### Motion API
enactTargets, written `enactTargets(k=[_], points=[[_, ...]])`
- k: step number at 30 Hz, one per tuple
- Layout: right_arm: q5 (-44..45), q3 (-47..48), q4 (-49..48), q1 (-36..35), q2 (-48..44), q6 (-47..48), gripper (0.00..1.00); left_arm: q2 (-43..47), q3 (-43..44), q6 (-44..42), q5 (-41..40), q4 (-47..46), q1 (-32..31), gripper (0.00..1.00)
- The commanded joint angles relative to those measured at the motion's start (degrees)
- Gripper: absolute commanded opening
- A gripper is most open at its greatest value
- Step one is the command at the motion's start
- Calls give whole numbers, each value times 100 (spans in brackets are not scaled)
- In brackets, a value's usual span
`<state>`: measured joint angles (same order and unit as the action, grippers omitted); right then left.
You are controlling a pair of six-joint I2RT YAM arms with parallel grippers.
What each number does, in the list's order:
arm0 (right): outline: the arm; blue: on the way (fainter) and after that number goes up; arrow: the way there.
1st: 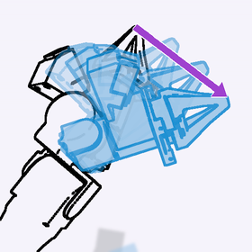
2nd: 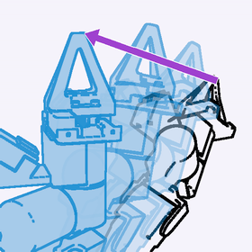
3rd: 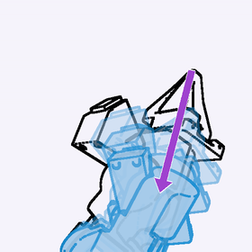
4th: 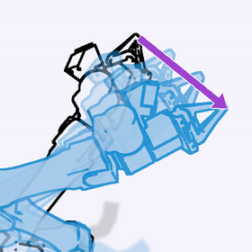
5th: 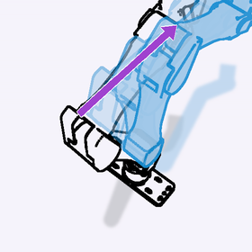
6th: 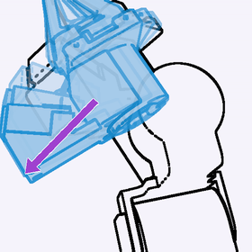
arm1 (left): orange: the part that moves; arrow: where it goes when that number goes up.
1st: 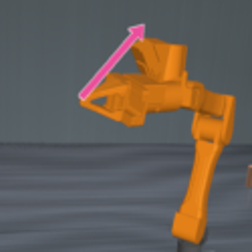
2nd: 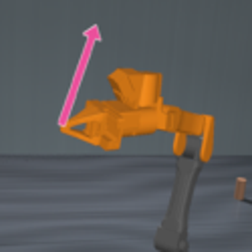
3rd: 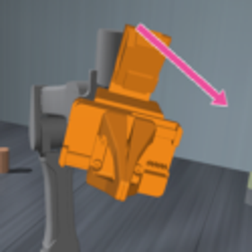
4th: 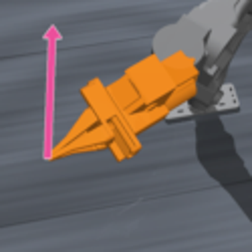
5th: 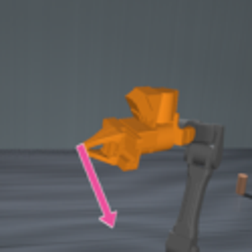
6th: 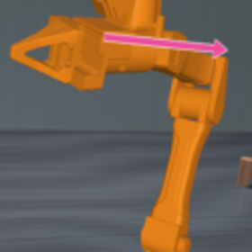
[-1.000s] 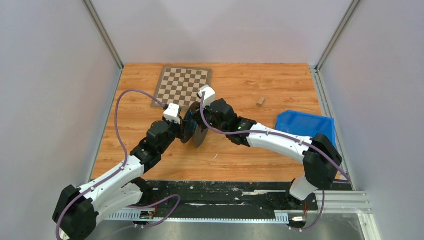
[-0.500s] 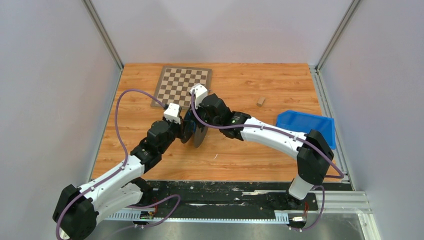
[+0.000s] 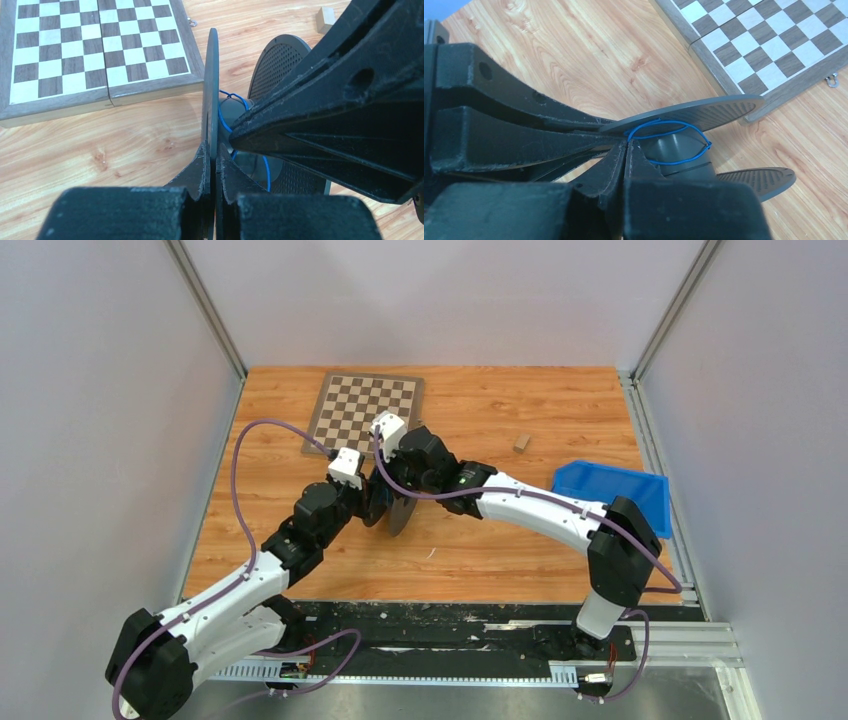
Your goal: Wrap the cables
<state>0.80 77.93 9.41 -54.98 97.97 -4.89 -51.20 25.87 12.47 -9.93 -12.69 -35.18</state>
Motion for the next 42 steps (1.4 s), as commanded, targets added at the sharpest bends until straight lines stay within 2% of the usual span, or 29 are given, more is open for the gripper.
enactTargets(k=[1, 8, 14, 27, 42], points=[[-167, -267, 587, 35, -165, 215, 0, 294, 167, 171, -117, -1266, 15, 0], [236, -1009, 201, 35, -595, 750, 0, 501, 153, 145, 132, -1168, 20, 0], [24, -1447, -296, 35, -906, 1255, 0, 536, 82, 182, 154, -1190, 14, 0], [-864, -1320, -110, 34, -804, 1537, 0, 576, 85, 117, 266, -1170, 19, 0], [-693, -901, 39, 39, -414, 1437, 0, 612, 10, 68, 426, -1305, 14, 0]])
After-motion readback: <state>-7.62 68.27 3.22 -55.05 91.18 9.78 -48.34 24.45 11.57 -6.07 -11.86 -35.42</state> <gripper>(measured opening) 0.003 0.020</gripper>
